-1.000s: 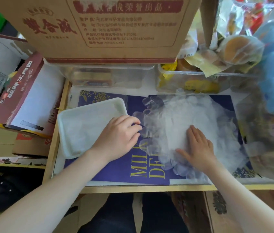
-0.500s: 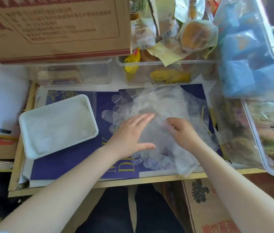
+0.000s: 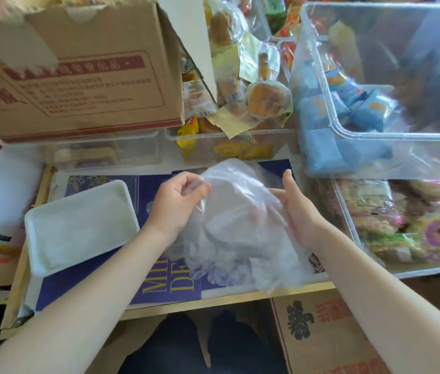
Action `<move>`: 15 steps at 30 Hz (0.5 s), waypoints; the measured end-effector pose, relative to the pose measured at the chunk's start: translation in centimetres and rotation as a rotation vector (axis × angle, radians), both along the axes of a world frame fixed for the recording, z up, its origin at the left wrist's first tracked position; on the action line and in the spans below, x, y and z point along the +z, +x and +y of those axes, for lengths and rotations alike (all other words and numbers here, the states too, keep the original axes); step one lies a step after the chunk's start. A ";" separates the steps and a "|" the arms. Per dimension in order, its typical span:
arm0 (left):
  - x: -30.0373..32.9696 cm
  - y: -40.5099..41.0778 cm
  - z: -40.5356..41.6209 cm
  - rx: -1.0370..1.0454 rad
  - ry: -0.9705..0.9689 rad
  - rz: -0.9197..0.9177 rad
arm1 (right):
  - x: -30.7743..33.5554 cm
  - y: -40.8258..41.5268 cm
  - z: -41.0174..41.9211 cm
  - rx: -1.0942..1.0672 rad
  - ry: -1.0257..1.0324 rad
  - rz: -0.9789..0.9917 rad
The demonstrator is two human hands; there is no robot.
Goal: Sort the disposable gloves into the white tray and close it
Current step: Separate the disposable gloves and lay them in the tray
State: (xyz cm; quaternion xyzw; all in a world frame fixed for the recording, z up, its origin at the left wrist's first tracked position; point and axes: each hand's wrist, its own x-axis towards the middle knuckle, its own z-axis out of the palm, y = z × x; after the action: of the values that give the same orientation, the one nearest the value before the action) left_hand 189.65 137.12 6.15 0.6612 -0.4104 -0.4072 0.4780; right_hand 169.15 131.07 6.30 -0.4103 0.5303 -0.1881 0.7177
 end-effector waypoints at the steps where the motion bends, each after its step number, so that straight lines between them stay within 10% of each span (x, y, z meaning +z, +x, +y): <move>1: 0.2 0.1 -0.1 0.040 0.002 0.014 | 0.4 -0.1 0.2 -0.001 0.004 -0.026; 15: 1.0 0.6 1.1 0.082 0.092 0.011 | 3.1 -0.4 0.7 -0.128 -0.116 -0.348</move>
State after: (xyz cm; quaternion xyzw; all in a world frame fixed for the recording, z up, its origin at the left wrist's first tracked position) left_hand 190.26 138.26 7.17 0.6965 -0.3611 -0.4095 0.4656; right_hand 168.76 131.72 9.40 -0.3774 0.4115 -0.3318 0.7604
